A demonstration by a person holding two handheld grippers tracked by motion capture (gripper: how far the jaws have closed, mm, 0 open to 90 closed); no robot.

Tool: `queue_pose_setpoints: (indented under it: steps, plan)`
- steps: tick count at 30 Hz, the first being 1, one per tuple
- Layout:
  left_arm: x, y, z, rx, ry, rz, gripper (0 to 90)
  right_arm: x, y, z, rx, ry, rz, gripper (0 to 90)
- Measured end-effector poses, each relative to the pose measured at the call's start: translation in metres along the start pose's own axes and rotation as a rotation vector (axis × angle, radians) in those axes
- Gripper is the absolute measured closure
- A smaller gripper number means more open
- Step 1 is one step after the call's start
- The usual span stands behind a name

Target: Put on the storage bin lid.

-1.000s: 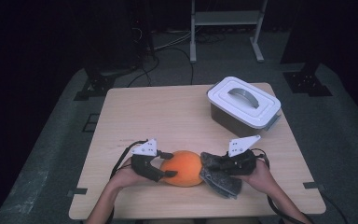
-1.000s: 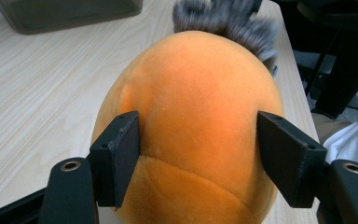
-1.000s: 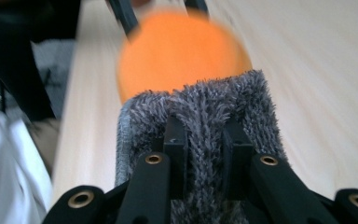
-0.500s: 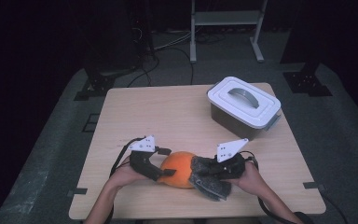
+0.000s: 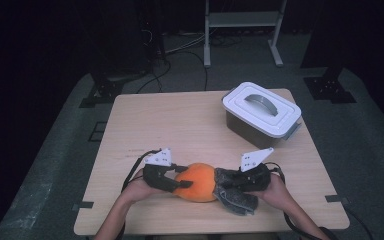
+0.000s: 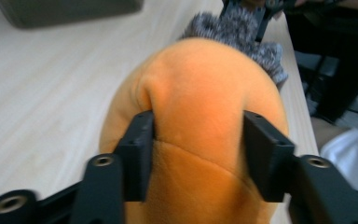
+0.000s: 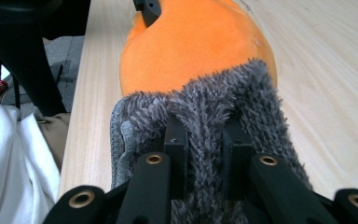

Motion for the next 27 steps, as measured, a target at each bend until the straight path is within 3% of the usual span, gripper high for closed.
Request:
queue_pose_setpoints:
  steps: [2, 8, 11, 15, 19, 21, 23, 25, 27]
  plan:
    - [0.0, -0.002, 0.003, -0.027, 0.001, 0.01, 53.6, -0.004, 0.003, 0.002, -0.007, -0.003, -0.009, 75.4]
    - [-0.001, -0.014, 0.014, -0.106, -0.083, 0.083, 54.1, -0.012, 0.013, 0.007, -0.039, -0.011, -0.043, 75.4]
    - [-0.003, -0.017, 0.013, -0.096, -0.089, 0.068, 53.5, -0.013, 0.014, 0.018, -0.065, 0.004, -0.047, 75.4]
    - [-0.002, -0.01, 0.007, -0.066, -0.068, 0.054, 48.0, -0.012, 0.006, 0.019, -0.045, 0.017, -0.037, 75.4]
    - [-0.002, -0.004, 0.007, -0.047, -0.001, 0.019, 29.2, -0.006, -0.004, 0.009, -0.028, 0.021, 0.002, 75.5]
    - [0.002, -0.003, 0.009, -0.059, 0.023, 0.049, 21.1, -0.001, -0.007, 0.008, -0.019, 0.031, 0.021, 75.5]
    - [0.004, -0.005, 0.006, -0.034, 0.038, 0.056, 17.5, 0.002, -0.006, 0.007, -0.011, 0.042, 0.02, 75.4]
    - [0.002, -0.008, 0.001, 0.0, 0.047, 0.033, 17.9, 0.003, -0.004, 0.005, -0.007, 0.039, 0.023, 75.4]
    - [0.0, -0.01, -0.002, 0.02, 0.025, 0.027, 22.0, 0.003, -0.002, 0.002, 0.004, 0.033, 0.024, 75.4]
Point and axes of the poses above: each handheld gripper's, and its own axes: y roughly backward along the jaws, z roughly out of its top, x roughly to its left, the point moved 5 cm from there along -y, roughly forward along the jaws, and after that the axes turned 11 degrees about -x, right-handed, at the moved point
